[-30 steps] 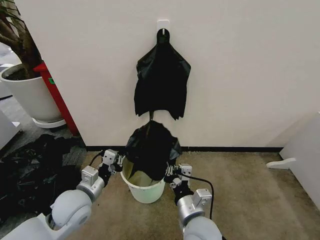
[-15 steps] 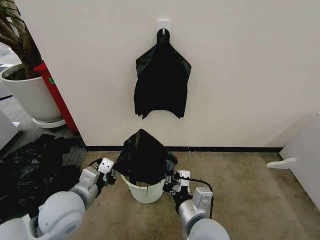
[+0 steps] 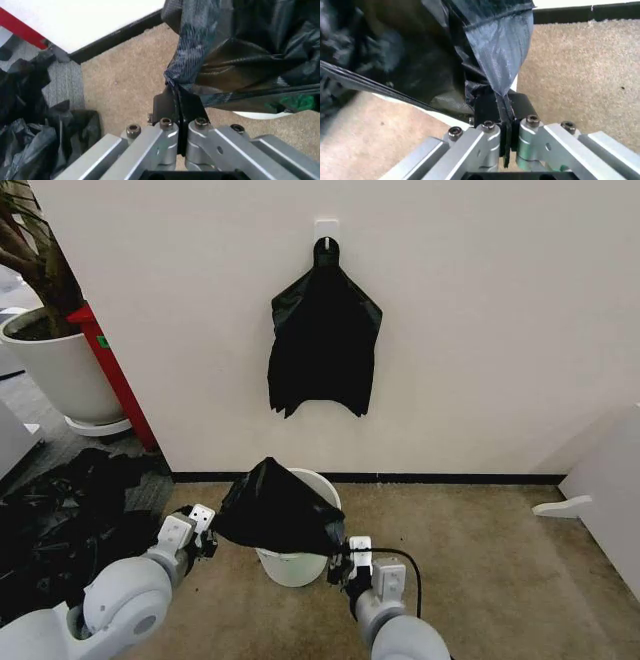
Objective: Place the garbage bag over the trash bin.
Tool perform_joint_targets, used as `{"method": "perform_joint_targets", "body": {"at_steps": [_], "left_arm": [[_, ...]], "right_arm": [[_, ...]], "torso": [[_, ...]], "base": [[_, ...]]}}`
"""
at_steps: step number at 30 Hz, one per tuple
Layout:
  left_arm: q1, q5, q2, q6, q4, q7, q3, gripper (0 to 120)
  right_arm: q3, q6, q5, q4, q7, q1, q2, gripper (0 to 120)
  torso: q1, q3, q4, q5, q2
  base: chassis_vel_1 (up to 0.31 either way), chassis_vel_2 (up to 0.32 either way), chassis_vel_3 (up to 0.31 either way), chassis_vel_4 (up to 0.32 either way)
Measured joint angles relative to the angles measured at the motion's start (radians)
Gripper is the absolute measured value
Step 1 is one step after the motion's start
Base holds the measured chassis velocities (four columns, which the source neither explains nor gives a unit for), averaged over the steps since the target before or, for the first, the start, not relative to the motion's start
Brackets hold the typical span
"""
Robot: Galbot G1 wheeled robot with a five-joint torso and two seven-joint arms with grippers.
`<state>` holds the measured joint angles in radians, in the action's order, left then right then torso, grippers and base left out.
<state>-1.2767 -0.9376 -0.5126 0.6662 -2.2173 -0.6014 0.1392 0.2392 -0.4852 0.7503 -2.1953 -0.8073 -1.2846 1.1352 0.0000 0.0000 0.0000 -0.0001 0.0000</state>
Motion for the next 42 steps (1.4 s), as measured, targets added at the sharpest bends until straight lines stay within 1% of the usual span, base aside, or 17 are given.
{"method": "perform_joint_targets", "body": {"at_steps": [9,11,13,15,19,20,24,27,31,38,40,41,42], "left_arm": [[-0.014,0.045,-0.024,-0.004,0.03,0.004,-0.015,0],[-0.01,0.055,-0.034,-0.007,0.054,0.006,-0.021,0],[-0.008,0.056,-0.037,-0.007,0.059,0.006,-0.022,0],[-0.001,0.061,-0.049,-0.01,0.081,0.008,-0.031,0],[0.017,0.08,-0.092,-0.02,0.128,0.012,-0.064,0],[0.017,0.08,-0.092,-0.02,0.128,0.012,-0.064,0],[0.03,0.095,-0.132,-0.027,0.168,0.02,-0.087,0],[0.032,0.106,-0.153,-0.033,0.184,0.025,-0.097,0],[0.032,0.11,-0.164,-0.037,0.189,0.025,-0.097,0],[0.027,0.112,-0.203,-0.08,0.214,0.011,-0.087,0],[0.018,0.112,-0.206,-0.084,0.211,-0.003,-0.078,1],[0.012,0.111,-0.205,-0.084,0.204,-0.008,-0.073,5],[0.012,0.111,-0.205,-0.084,0.204,-0.008,-0.073,5]], "right_arm": [[0.012,-0.031,-0.05,0.057,-0.011,0.0,0.003,0],[0.014,-0.035,-0.083,0.08,-0.003,0.002,0.005,0],[0.014,-0.036,-0.093,0.085,0.001,0.003,0.006,0],[0.015,-0.036,-0.134,0.107,0.019,0.004,0.009,0],[0.019,-0.015,-0.266,0.171,0.079,0.008,0.012,0],[0.019,-0.015,-0.266,0.171,0.079,0.008,0.012,0],[0.02,0.0,-0.342,0.218,0.111,0.01,0.02,0],[0.021,0.002,-0.348,0.235,0.115,0.012,0.026,0],[0.021,0.003,-0.359,0.24,0.118,0.014,0.03,0],[0.007,0.021,-0.43,0.273,0.152,0.004,0.033,0],[0.003,0.029,-0.428,0.265,0.157,-0.006,0.03,7],[0.002,0.035,-0.426,0.255,0.161,-0.011,0.027,11],[0.002,0.035,-0.426,0.255,0.161,-0.011,0.027,11]], "torso": [[0.0,0.0,0.0,0.0001,0.0],[0.0,0.0,0.0,0.0,0.0],[0.0,0.0,0.0,0.0,0.0],[0.0,0.0,0.0,0.0002,0.0],[0.0,0.0,0.0001,0.0001,0.0],[0.0,0.0,0.0001,0.0001,0.0],[0.0,0.0,-0.0001,0.0001,0.0],[0.0,0.0,0.0001,0.0001,0.0],[0.0,0.0,0.0,0.0002,0.0],[0.0,0.0,-0.0001,-0.0001,0.0],[0.0,0.0,0.0,0.0001,0.0],[0.0,0.0,0.0001,-0.0001,0.0],[0.0,0.0,0.0001,-0.0001,0.0]], "base": [[0.0,0.0,0.0,0.0],[0.0,0.0,0.0,0.0],[0.0,0.0,0.0,0.0],[0.0,0.0,0.0,0.0],[0.0,0.0,0.0,0.0],[0.0,0.0,0.0,0.0],[0.0,0.0,0.0,0.0],[0.0,0.0,0.0,0.0],[0.0,0.0,0.0,0.0],[0.0,0.0,0.0,0.0],[0.0,0.0,0.0,0.0],[0.0,0.0,0.0,0.0],[0.0,0.0,0.0,0.0]]}}
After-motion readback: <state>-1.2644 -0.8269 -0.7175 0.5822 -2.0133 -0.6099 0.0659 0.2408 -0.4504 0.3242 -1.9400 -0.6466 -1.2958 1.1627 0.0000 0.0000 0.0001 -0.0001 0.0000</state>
